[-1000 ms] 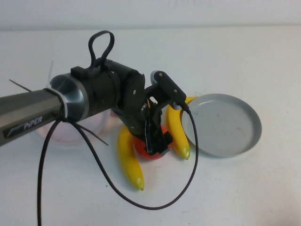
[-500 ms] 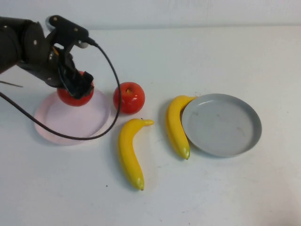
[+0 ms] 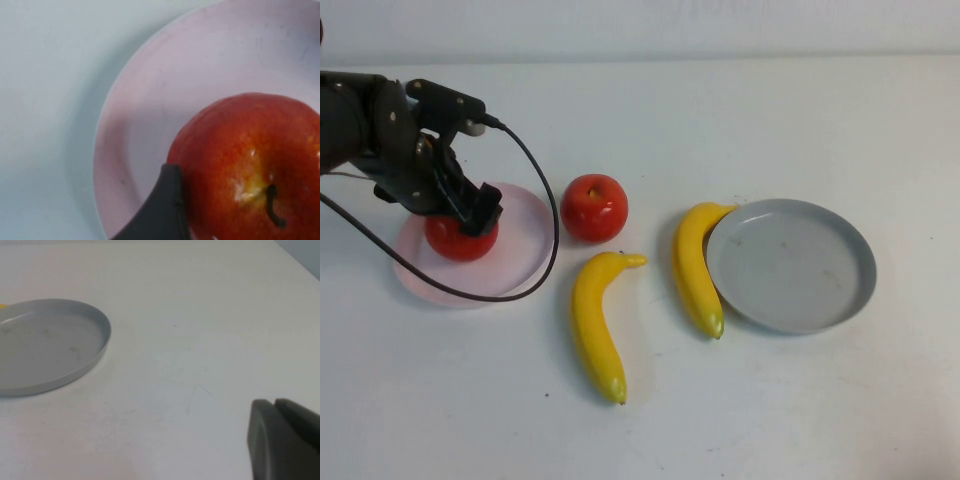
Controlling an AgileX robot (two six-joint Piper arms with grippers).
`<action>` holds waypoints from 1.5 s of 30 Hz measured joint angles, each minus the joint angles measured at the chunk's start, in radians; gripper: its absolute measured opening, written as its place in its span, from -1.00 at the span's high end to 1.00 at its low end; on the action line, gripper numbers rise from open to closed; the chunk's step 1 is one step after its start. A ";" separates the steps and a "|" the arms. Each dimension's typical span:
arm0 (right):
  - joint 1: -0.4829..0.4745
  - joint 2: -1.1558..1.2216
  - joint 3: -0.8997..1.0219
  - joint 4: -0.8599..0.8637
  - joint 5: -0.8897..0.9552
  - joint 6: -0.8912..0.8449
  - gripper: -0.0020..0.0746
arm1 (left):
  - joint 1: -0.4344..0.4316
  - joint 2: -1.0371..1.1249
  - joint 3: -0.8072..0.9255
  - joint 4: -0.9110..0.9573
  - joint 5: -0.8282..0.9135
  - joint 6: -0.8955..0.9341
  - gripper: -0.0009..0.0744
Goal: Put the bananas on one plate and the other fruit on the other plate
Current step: Put one type of fruit in the left plate
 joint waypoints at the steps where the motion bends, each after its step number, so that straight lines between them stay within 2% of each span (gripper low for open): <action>1: 0.000 0.000 0.000 0.000 0.000 0.000 0.99 | 0.000 0.000 0.000 0.000 0.000 -0.002 -0.79; 8: 0.000 0.000 0.000 0.000 0.000 0.000 0.99 | -0.002 -0.004 0.000 0.027 0.002 -0.006 -0.80; 15: 0.000 0.000 0.000 0.000 0.000 0.000 0.99 | -0.021 -0.108 0.000 0.062 -0.008 -0.009 -0.80; 21: 0.000 0.000 0.000 0.000 0.000 0.000 0.99 | -0.090 -0.160 0.000 -0.079 -0.020 0.029 -0.80; 26: 0.000 0.000 0.000 0.000 0.000 0.000 0.99 | -0.181 -0.115 -0.006 -0.254 -0.053 0.212 -0.80; 29: 0.000 0.000 0.000 0.000 0.000 0.000 0.99 | -0.213 -0.061 -0.045 -0.296 -0.043 0.260 -0.80; 37: 0.000 0.000 0.000 0.000 0.000 0.000 0.99 | -0.218 0.075 -0.209 -0.292 0.003 0.278 -0.80; 45: 0.000 0.000 0.000 0.000 0.000 0.000 0.99 | -0.218 0.109 -0.235 -0.222 0.041 0.276 -0.80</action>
